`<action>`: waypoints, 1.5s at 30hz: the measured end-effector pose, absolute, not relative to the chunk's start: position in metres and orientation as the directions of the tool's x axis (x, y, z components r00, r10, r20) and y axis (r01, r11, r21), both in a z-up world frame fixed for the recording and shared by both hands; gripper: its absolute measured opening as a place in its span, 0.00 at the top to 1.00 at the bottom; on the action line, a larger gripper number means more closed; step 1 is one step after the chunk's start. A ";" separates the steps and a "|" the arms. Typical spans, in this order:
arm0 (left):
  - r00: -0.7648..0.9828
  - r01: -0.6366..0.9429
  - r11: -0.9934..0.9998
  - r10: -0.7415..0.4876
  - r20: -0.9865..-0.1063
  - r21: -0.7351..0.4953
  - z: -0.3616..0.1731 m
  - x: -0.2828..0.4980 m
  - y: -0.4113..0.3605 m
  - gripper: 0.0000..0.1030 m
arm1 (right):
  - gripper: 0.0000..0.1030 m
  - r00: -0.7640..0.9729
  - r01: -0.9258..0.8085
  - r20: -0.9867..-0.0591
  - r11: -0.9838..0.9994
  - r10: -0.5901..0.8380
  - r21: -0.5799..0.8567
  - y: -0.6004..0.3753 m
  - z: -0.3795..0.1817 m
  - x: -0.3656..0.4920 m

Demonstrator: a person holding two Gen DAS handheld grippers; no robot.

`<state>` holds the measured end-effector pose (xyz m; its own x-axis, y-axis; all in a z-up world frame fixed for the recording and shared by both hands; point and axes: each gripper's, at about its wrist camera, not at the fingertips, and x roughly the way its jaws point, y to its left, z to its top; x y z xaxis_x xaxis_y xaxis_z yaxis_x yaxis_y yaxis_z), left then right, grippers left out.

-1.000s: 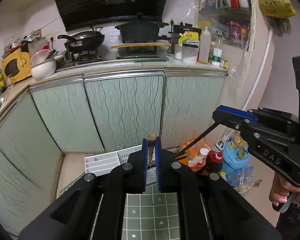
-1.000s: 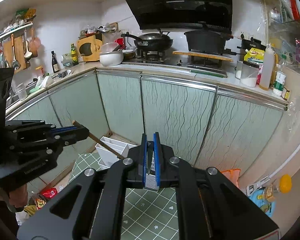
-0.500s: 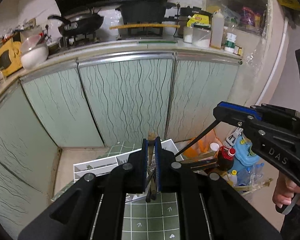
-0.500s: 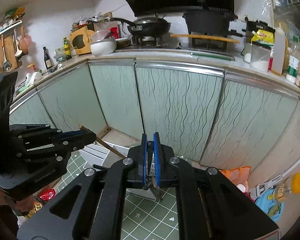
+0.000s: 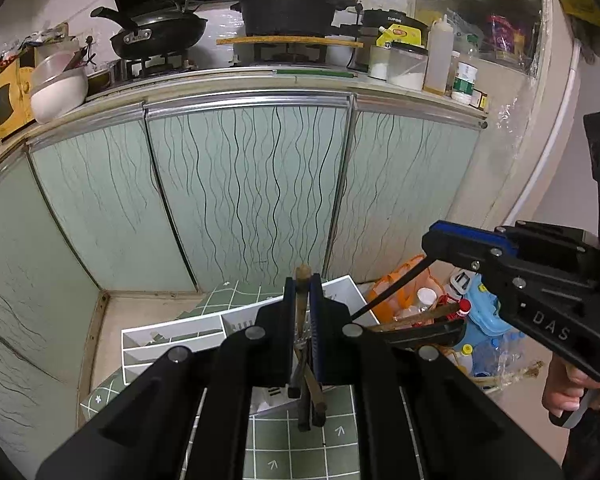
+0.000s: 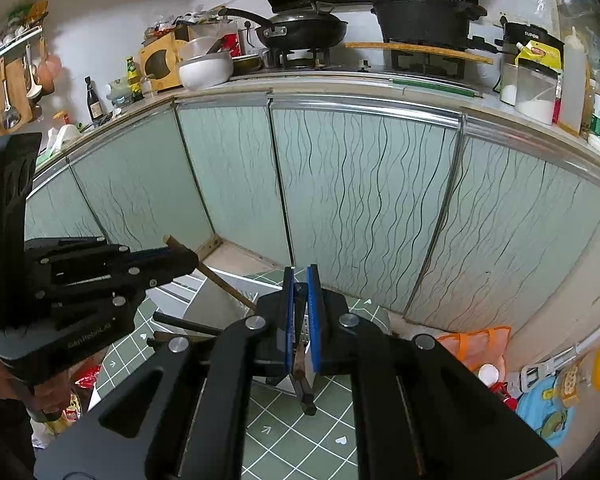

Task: Organize utensils
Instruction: 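Lower both chopsticks into the white holder compartments, then open both tools to release the chopsticks and withdraw from the holder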

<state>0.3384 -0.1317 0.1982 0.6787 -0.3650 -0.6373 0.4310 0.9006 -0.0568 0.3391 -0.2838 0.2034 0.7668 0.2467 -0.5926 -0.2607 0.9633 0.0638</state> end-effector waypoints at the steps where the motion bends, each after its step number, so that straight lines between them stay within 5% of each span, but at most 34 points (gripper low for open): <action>1: 0.681 0.432 0.900 -0.364 -0.635 -0.053 0.198 0.338 -0.132 0.92 | 0.94 0.763 -0.263 -0.596 0.962 0.250 0.066 -0.284 0.202 0.340; 16: 0.664 0.500 0.864 -0.422 -0.617 -0.054 0.178 0.343 -0.123 0.89 | 0.93 0.734 -0.335 -0.606 0.940 0.307 0.069 -0.291 0.189 0.341; 17: 0.656 0.505 0.860 -0.432 -0.619 -0.065 0.177 0.343 -0.122 0.81 | 0.90 0.734 -0.336 -0.607 0.939 0.306 0.068 -0.292 0.189 0.340; 19: 0.663 0.512 0.856 -0.447 -0.600 -0.071 0.178 0.341 -0.118 0.46 | 0.75 0.740 -0.331 -0.599 0.941 0.306 0.073 -0.296 0.189 0.337; 20: 0.677 0.509 0.858 -0.447 -0.585 -0.066 0.179 0.338 -0.115 0.18 | 0.65 0.741 -0.336 -0.593 0.939 0.315 0.078 -0.298 0.190 0.335; 21: 0.695 0.504 0.862 -0.445 -0.565 -0.058 0.182 0.335 -0.113 0.10 | 0.57 0.742 -0.340 -0.589 0.937 0.319 0.079 -0.299 0.190 0.334; 24: 0.704 0.507 0.860 -0.455 -0.545 -0.062 0.187 0.331 -0.102 0.09 | 0.30 0.749 -0.357 -0.574 0.931 0.332 0.072 -0.304 0.193 0.326; 28: 0.697 0.506 0.860 -0.456 -0.553 -0.070 0.190 0.331 -0.090 0.04 | 0.07 0.747 -0.377 -0.567 0.923 0.349 0.072 -0.313 0.195 0.319; 45: 0.718 0.448 0.893 -0.387 -0.578 -0.041 0.181 0.295 -0.080 0.04 | 0.07 0.758 -0.359 -0.581 0.933 0.296 0.007 -0.306 0.179 0.275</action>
<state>0.2948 -0.0798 0.1812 0.7184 -0.3869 -0.5781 0.4483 0.8930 -0.0405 0.2751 -0.3055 0.1789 0.7579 0.2960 -0.5814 -0.3588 0.9334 0.0074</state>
